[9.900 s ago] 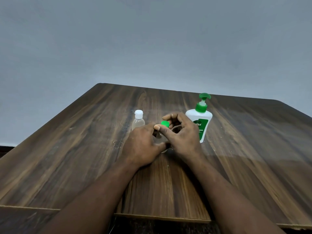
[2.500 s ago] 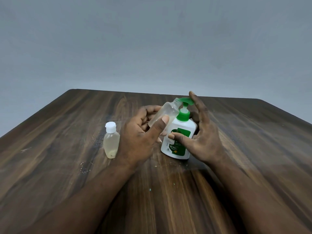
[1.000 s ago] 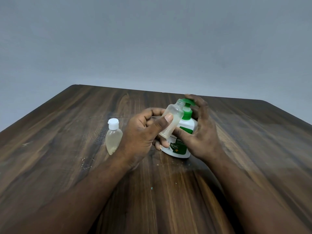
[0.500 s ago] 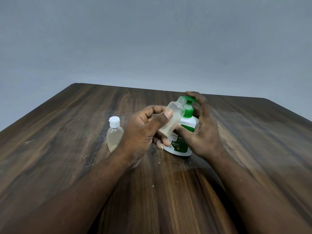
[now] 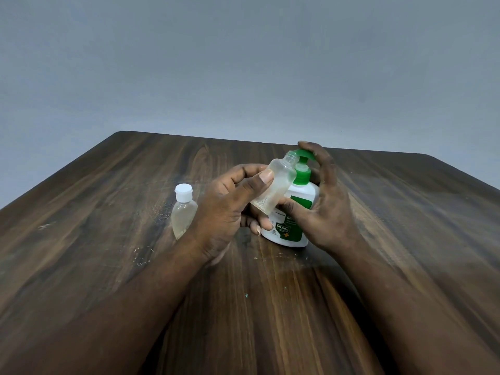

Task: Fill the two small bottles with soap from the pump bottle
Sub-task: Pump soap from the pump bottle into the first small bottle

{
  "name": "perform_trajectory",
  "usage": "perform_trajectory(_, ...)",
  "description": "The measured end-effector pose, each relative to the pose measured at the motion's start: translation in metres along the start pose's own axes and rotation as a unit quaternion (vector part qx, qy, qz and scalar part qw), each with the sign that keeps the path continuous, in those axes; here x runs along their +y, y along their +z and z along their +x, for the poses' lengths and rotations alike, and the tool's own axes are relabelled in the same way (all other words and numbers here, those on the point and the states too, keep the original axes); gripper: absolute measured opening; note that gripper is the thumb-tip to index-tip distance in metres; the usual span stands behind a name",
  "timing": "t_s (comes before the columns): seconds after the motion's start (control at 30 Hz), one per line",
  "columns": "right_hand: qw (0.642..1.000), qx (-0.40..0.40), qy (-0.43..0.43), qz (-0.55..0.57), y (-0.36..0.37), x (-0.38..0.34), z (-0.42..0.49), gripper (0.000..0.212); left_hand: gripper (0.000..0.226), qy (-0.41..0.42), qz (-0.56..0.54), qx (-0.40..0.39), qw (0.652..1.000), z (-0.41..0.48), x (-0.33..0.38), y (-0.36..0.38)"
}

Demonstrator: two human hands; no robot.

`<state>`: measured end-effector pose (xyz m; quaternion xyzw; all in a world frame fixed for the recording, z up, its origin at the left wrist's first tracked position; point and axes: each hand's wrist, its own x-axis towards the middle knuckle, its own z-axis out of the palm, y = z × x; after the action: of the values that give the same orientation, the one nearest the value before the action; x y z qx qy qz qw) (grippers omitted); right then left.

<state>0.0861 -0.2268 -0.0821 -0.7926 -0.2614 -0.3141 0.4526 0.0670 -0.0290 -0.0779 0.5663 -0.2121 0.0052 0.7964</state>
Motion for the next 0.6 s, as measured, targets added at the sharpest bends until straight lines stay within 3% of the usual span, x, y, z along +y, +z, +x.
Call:
perform_trajectory(0.2,1.0,0.014,-0.008,-0.003,0.0017,0.005,-0.0007,0.081,0.051,-0.009,-0.012,-0.014,1.0,-0.0017,-0.0009,-0.0007)
perform_trajectory(0.47,1.0,0.006,-0.005,-0.021,0.001,0.003,-0.0005,0.094,0.048,-0.043,-0.044,-0.017,0.998,0.0003,0.0017,-0.0014)
perform_trajectory(0.6,1.0,0.01,0.0,-0.006,0.0015,0.0028,-0.0008,0.087,0.051,-0.039,-0.046,-0.025,0.998,0.0004,0.0017,-0.0015)
